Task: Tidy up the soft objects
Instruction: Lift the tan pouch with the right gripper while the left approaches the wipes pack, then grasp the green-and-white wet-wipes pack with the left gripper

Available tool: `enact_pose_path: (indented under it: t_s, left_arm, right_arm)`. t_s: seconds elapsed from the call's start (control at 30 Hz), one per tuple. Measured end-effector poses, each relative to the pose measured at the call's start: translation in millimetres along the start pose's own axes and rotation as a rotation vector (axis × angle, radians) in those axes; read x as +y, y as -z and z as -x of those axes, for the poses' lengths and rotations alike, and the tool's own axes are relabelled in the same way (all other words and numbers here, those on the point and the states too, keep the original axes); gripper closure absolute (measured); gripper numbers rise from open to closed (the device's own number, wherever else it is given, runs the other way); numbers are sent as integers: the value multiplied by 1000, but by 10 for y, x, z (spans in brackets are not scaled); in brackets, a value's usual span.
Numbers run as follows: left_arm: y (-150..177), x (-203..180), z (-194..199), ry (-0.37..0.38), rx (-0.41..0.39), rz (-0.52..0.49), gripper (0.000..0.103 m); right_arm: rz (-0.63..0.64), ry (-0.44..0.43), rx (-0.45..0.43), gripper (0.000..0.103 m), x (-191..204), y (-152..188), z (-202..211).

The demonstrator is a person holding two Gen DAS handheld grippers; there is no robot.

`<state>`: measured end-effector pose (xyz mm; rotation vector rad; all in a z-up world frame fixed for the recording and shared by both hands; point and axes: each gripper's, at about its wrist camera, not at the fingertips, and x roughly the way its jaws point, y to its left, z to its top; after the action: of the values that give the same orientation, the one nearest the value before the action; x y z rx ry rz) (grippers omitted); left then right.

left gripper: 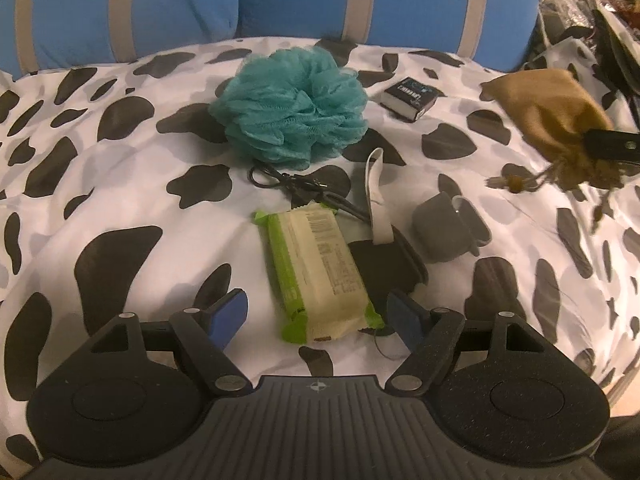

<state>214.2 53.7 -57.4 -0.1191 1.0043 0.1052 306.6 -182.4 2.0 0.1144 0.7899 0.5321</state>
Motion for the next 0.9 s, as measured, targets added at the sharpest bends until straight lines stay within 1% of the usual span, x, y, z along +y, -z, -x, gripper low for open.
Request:
enact_pose_path:
  t_s: [0.13, 0.27, 0.37, 0.4, 0.47, 0.53, 0.63, 0.77, 0.9]
  left_arm:
    - [-41, -5, -142, -14, 22, 13, 27]
    - [-94, -26, -297, -22, 47, 26, 27]
    - [-132, -81, -412, -50, 61, 5, 28]
    - [-141, -101, -436, -62, 57, -6, 31]
    - [-157, -137, -468, -81, 39, -29, 40]
    - [-168, -142, -483, -94, 24, -21, 51]
    - [-180, -126, -467, -93, 23, 3, 54]
    - [-183, -84, -429, -85, 30, 30, 55]
    - [-188, -25, -342, -80, 15, 56, 55]
  right_arm:
    - [-9, 4, 4, 92, -41, 37, 61]
    - [-22, -9, 10, 92, -89, 78, 125]
    - [-16, -25, 17, 92, -75, 110, 169]
    - [-8, -28, 21, 92, -60, 121, 181]
    - [3, -32, 25, 92, -35, 132, 194]
    - [11, -35, 28, 92, -22, 140, 200]
    - [13, -28, 32, 92, -31, 148, 197]
    - [9, -17, 34, 92, -56, 152, 194]
    - [16, -20, 29, 92, -34, 138, 202]
